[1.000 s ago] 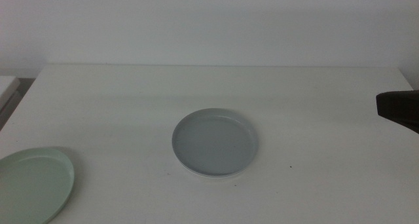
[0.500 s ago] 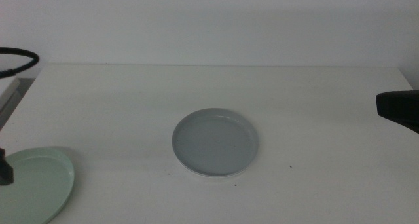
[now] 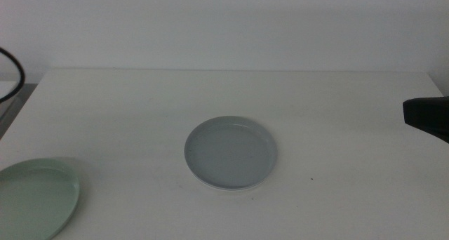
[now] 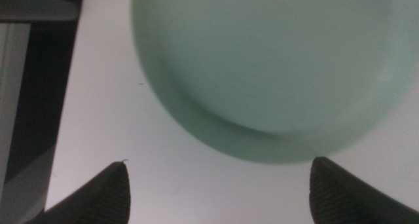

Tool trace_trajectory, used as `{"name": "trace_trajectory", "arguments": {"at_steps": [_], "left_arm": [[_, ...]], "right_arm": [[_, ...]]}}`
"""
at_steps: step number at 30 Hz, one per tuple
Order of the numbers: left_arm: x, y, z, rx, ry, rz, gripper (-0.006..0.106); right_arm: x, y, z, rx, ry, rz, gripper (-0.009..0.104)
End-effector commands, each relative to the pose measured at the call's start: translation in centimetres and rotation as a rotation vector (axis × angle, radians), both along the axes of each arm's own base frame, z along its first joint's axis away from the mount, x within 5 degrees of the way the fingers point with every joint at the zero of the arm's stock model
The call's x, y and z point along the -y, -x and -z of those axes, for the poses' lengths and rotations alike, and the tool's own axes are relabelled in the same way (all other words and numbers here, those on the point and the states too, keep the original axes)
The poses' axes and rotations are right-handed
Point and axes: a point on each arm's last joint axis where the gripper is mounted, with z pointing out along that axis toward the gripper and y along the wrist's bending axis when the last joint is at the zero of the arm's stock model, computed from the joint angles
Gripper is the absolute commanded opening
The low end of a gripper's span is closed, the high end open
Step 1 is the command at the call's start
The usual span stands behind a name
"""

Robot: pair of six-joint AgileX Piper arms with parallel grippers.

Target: Stack the three bowls on top of each other.

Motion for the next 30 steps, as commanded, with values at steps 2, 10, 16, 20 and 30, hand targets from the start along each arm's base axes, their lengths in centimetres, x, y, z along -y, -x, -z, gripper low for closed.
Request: {"name": "trace_trajectory", "arguments": {"at_steps": [2, 10, 16, 20, 30], "left_arm": [[-1.8, -0.5, 1.6, -0.03, 0.016, -0.011, 0.094], [-4.0, -2.7, 4.8, 0.005, -0.01, -0.063, 0.094], [-4.7, -3.5, 6.7, -0.007, -0.018, -0.063, 0.094], [-4.9, -3.8, 7.8, -0.025, -0.016, -0.06, 0.094], [-5.1, -4.2, 9.7, -0.06, 0.019, -0.071, 0.077]], "right_arm": [[0.1, 0.1, 0.0, 0.014, 0.003, 0.001, 0.093], [0.1, 0.1, 0.0, 0.014, 0.003, 0.001, 0.093], [0.1, 0.1, 0.0, 0.014, 0.003, 0.001, 0.093], [0.1, 0.1, 0.0, 0.014, 0.003, 0.001, 0.093], [0.1, 0.1, 0.0, 0.014, 0.003, 0.001, 0.093]]}}
